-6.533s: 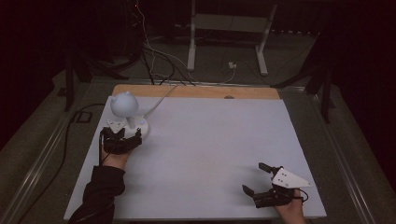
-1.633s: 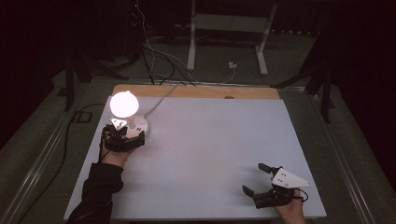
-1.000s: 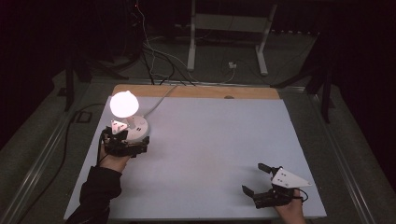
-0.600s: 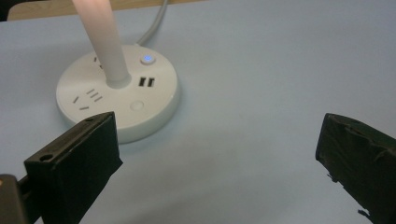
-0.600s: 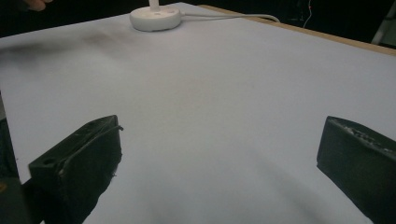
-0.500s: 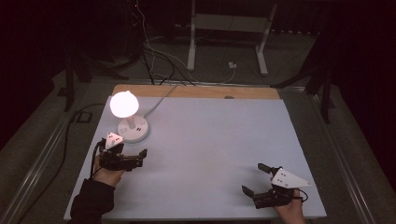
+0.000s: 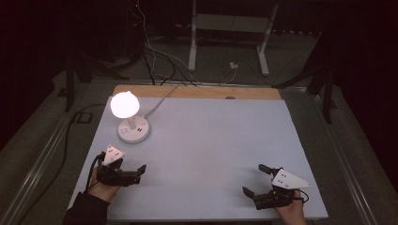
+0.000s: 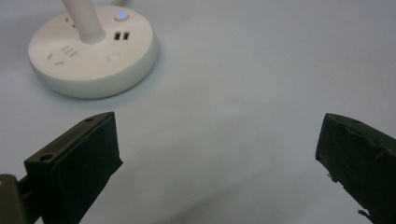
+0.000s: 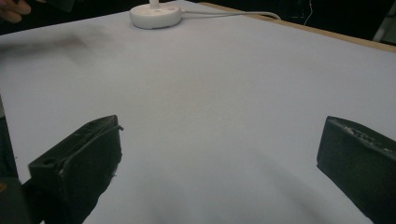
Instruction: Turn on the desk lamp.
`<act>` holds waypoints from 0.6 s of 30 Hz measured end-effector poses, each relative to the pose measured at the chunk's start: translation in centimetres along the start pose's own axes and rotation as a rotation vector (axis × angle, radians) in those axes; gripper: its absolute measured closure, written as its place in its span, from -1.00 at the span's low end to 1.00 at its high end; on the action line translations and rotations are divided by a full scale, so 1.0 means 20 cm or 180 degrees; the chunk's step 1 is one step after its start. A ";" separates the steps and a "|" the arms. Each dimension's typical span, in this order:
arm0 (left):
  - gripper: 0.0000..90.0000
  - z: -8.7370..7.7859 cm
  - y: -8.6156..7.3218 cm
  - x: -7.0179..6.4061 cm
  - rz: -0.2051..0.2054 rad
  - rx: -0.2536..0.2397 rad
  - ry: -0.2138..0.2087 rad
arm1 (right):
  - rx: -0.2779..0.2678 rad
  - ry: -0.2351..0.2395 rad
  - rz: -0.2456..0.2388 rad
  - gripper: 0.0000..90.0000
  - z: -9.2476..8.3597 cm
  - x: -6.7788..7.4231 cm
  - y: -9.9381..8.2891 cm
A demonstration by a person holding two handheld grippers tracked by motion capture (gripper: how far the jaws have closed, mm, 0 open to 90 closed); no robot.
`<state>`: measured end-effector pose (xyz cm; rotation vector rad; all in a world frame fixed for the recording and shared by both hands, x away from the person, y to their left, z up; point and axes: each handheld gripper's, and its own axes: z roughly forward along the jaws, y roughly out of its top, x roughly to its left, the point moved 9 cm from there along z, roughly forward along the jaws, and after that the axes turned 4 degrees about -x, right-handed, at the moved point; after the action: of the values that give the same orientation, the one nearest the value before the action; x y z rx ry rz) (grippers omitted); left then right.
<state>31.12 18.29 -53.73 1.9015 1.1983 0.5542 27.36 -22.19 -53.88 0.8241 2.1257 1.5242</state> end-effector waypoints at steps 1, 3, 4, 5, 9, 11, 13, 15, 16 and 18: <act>-0.99 0.00 -0.01 0.00 -0.0009 0.0009 -0.0010 | 0.0001 -0.0002 -0.0004 -1.00 0.00 0.00 0.00; -0.99 -0.01 -0.04 0.00 -0.0016 0.0041 -0.0003 | 0.0001 -0.0001 -0.0005 -1.00 0.00 0.00 0.00; -0.99 -0.01 -0.06 0.00 -0.0007 0.0065 0.0015 | -0.0001 -0.0002 -0.0003 -1.00 0.00 0.00 0.00; -0.99 0.00 -0.07 0.00 0.0008 0.0078 0.0025 | -0.0002 -0.0003 -0.0002 -1.00 0.00 0.00 0.00; -0.99 0.02 -0.13 0.01 -0.0009 0.0104 0.0034 | 0.0007 -0.0006 -0.0003 -1.00 0.00 0.00 0.00; -0.99 0.03 -0.15 0.01 -0.0007 0.0117 0.0062 | 0.0006 -0.0003 -0.0007 -1.00 0.00 0.00 0.00; -0.99 0.04 -0.16 0.02 -0.0020 0.0139 0.0068 | 0.0006 -0.0001 -0.0007 -1.00 0.00 0.00 0.00; -0.99 0.05 -0.17 0.02 -0.0024 0.0171 0.0089 | 0.0002 -0.0002 -0.0006 -1.00 0.00 0.00 0.00; -0.99 0.06 -0.17 0.02 -0.0025 0.0177 0.0094 | 0.0002 -0.0003 -0.0005 -1.00 0.00 0.00 0.00; -0.99 0.06 -0.17 0.03 -0.0036 0.0167 0.0113 | 0.0002 -0.0002 -0.0011 -1.00 0.00 0.00 0.00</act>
<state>30.36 19.14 -57.14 1.9352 1.2569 0.5575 27.38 -22.28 -53.90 0.8209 2.1262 1.5213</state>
